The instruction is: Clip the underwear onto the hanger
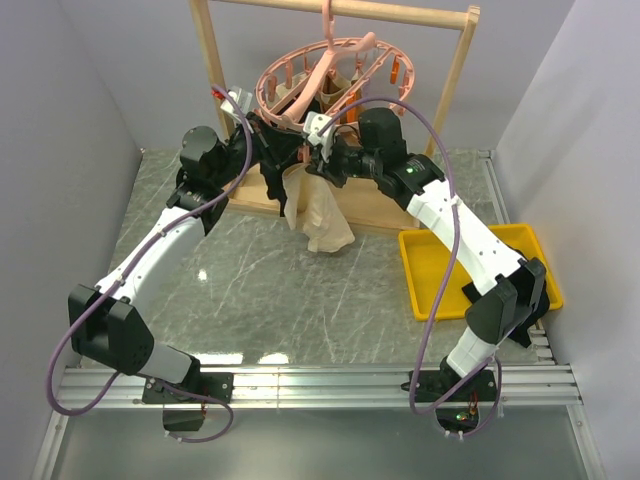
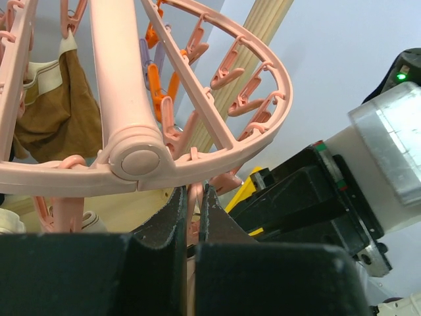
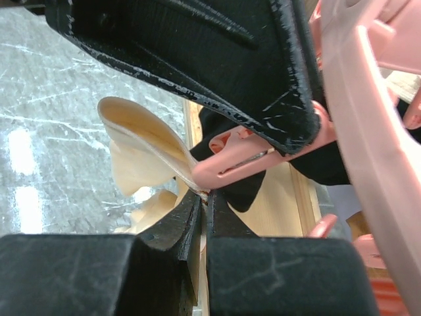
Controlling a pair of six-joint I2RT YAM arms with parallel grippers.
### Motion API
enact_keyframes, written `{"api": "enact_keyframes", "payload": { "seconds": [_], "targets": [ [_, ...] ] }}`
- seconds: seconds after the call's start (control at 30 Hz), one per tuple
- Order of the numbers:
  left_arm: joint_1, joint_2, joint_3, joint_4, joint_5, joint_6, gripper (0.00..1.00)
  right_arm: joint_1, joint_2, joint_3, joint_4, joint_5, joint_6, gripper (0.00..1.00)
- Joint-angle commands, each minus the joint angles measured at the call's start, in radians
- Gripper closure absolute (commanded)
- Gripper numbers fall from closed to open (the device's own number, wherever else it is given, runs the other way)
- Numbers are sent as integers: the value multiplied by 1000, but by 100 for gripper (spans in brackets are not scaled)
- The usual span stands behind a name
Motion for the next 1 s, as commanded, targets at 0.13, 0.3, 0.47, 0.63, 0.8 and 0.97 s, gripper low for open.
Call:
{"api": "enact_keyframes", "payload": {
  "seconds": [0.13, 0.3, 0.47, 0.63, 0.8, 0.97],
  "targets": [
    [-6, 11, 18, -29, 85, -45, 100, -6, 23, 46, -8, -23, -21, 100],
    [-5, 9, 15, -39, 88, -30, 100, -7, 34, 72, -20, -26, -6, 100],
    [-6, 9, 6, -38, 82, -16, 100, -11, 29, 91, -26, -40, 3, 100],
    [-6, 11, 6, -36, 91, -7, 100, -17, 51, 131, -55, -46, 19, 100],
    [-5, 11, 1, -35, 94, -3, 100, -33, 75, 178, -86, -66, 43, 100],
    [-6, 11, -2, -33, 99, 1, 100, -41, 80, 189, -98, -87, 51, 100]
  ]
}}
